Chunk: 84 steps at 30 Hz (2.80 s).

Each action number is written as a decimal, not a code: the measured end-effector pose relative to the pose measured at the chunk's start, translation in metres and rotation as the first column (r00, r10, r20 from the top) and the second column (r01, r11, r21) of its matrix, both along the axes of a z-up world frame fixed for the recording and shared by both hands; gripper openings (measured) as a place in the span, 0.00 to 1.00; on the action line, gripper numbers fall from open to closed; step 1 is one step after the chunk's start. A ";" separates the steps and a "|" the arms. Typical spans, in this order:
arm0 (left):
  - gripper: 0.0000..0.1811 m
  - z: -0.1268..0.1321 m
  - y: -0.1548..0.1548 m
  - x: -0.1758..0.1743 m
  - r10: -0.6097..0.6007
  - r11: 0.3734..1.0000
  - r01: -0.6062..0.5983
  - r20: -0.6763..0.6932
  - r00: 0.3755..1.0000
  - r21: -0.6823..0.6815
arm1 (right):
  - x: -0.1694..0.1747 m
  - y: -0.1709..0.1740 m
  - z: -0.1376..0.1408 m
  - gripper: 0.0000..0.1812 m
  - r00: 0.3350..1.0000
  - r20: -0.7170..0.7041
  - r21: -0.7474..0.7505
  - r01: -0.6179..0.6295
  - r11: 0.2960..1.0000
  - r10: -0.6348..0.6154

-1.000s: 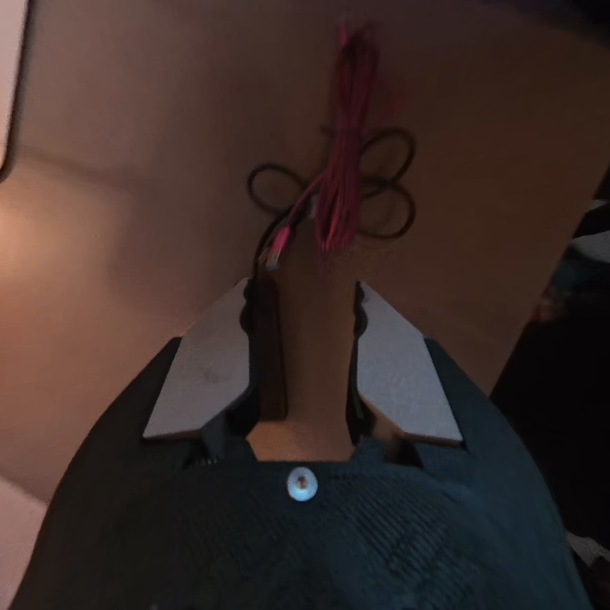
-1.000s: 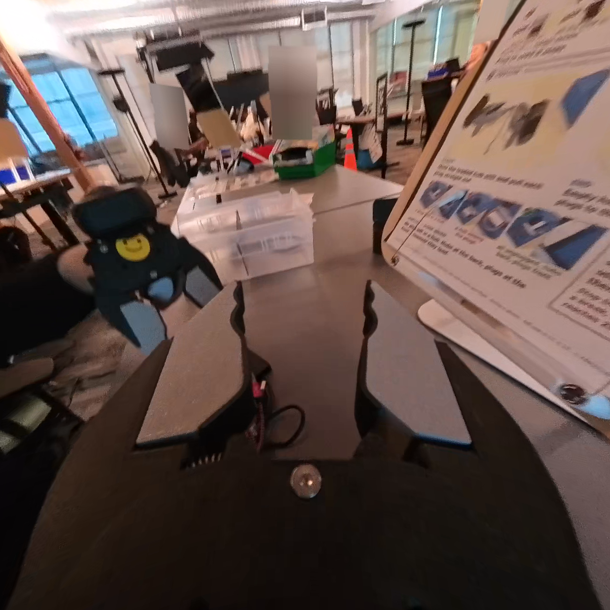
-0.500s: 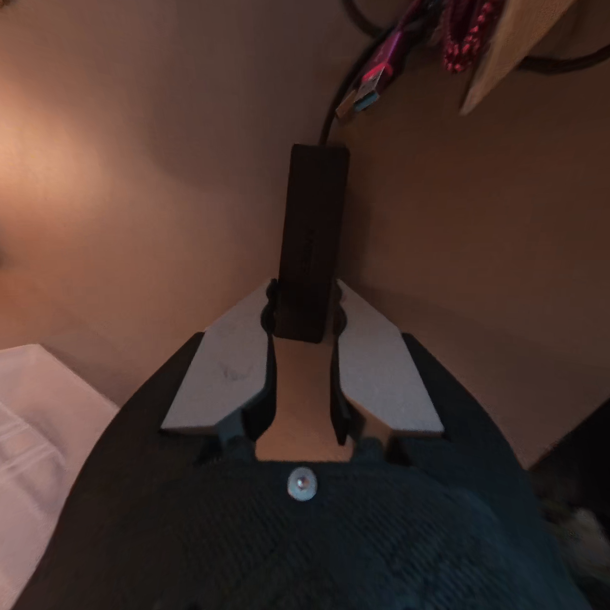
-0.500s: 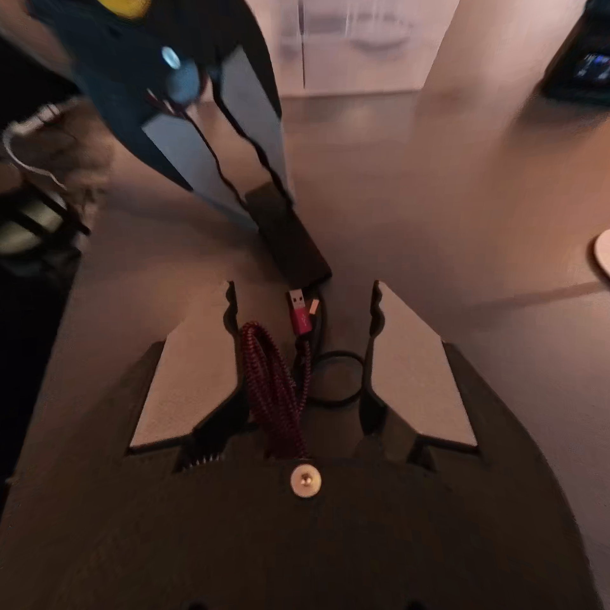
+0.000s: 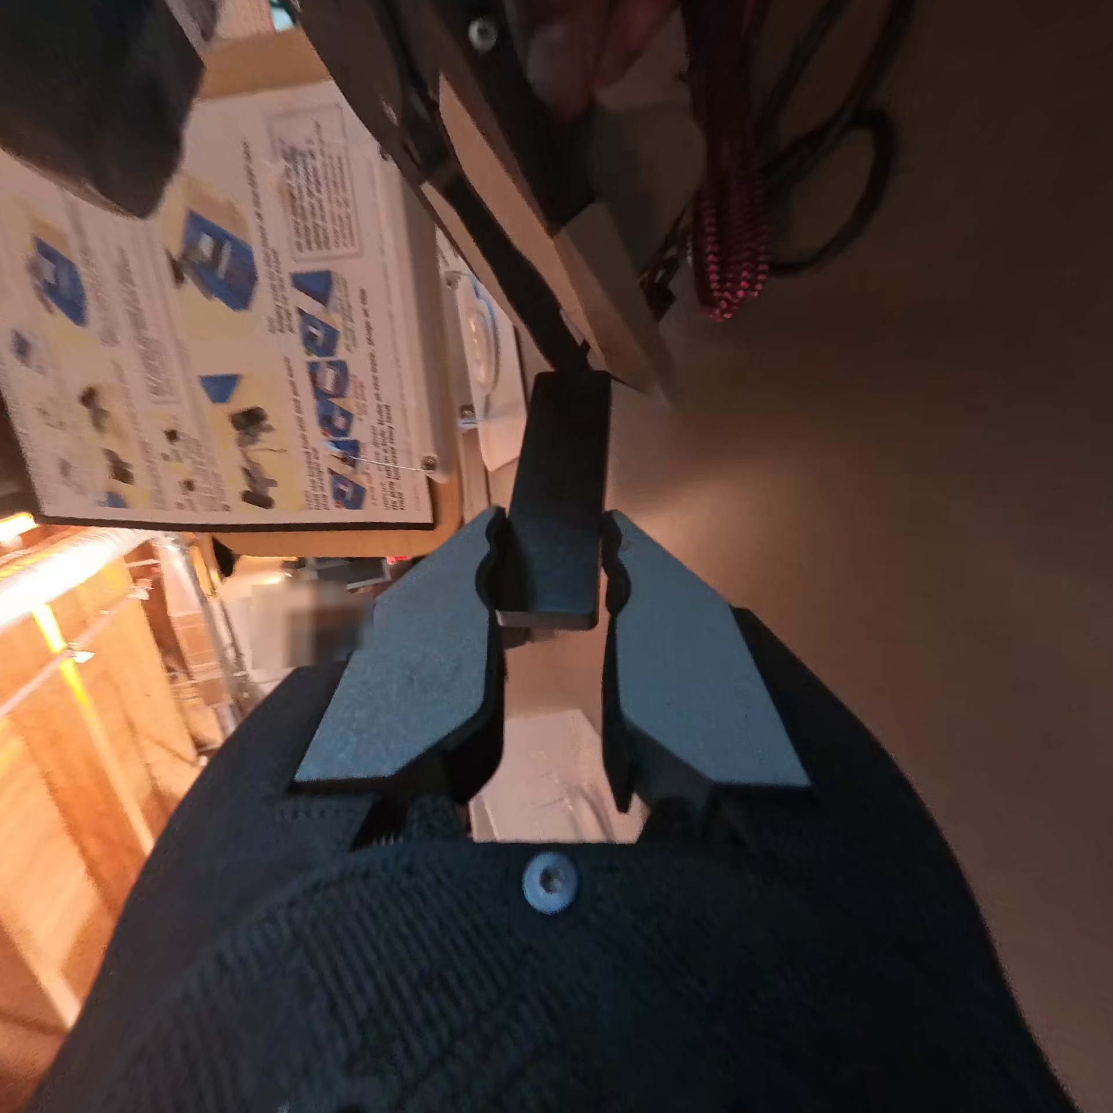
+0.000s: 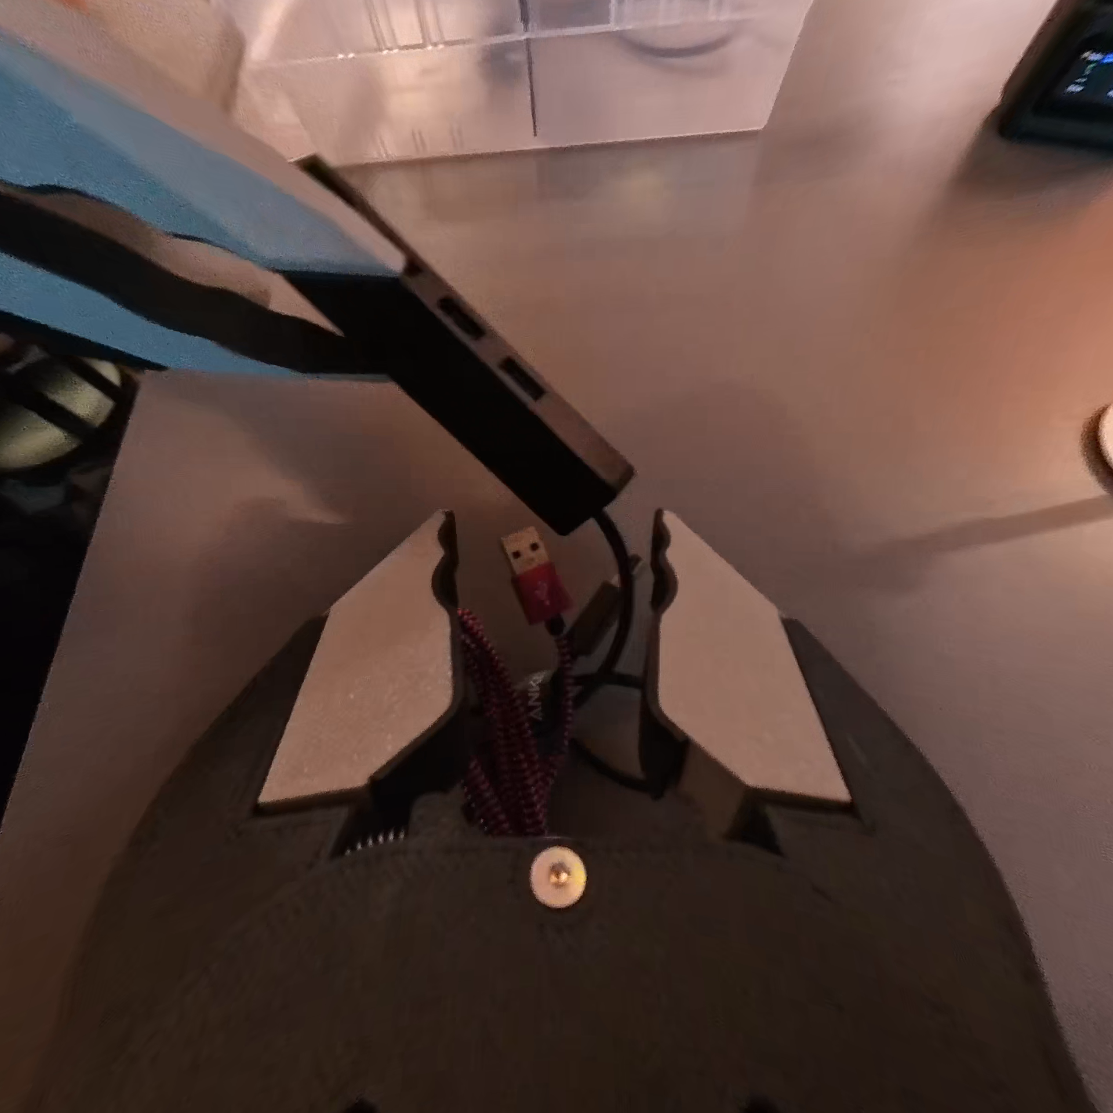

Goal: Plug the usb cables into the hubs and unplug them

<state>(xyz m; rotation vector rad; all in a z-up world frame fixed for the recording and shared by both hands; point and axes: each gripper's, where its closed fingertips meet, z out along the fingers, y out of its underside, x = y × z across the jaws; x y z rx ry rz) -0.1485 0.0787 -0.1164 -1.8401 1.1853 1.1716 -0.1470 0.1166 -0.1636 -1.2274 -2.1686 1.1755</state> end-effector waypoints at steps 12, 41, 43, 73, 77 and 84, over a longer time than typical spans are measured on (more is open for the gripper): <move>0.16 0.004 -0.006 0.034 -0.143 0.986 0.167 -0.405 0.903 0.024 | 0.013 -0.002 0.030 0.13 0.980 -0.153 -0.089 -0.143 0.986 0.128; 0.13 -0.006 0.031 -0.020 -0.057 0.993 -0.034 0.714 0.698 0.112 | 0.022 0.030 0.072 0.05 0.933 -0.353 -0.045 -0.092 0.995 0.070; 0.13 0.006 0.034 -0.026 -0.039 0.991 -0.045 0.593 0.804 0.126 | 0.020 0.035 0.075 0.06 0.929 -0.370 -0.061 -0.062 0.996 0.035; 0.05 0.071 -0.014 -0.126 0.426 0.871 -0.400 -0.032 0.904 0.284 | 0.058 0.051 0.020 0.13 0.987 0.122 0.043 -0.114 0.993 0.108; 0.05 0.044 0.003 -0.097 0.306 0.928 -0.276 -0.092 0.947 0.249 | 0.049 0.084 -0.002 0.17 0.981 0.184 0.166 0.035 0.986 -0.066; 0.05 -0.013 0.026 -0.059 0.169 0.980 -0.183 0.155 0.973 0.082 | 0.024 0.066 0.058 0.21 0.972 -0.231 0.144 0.075 0.987 -0.040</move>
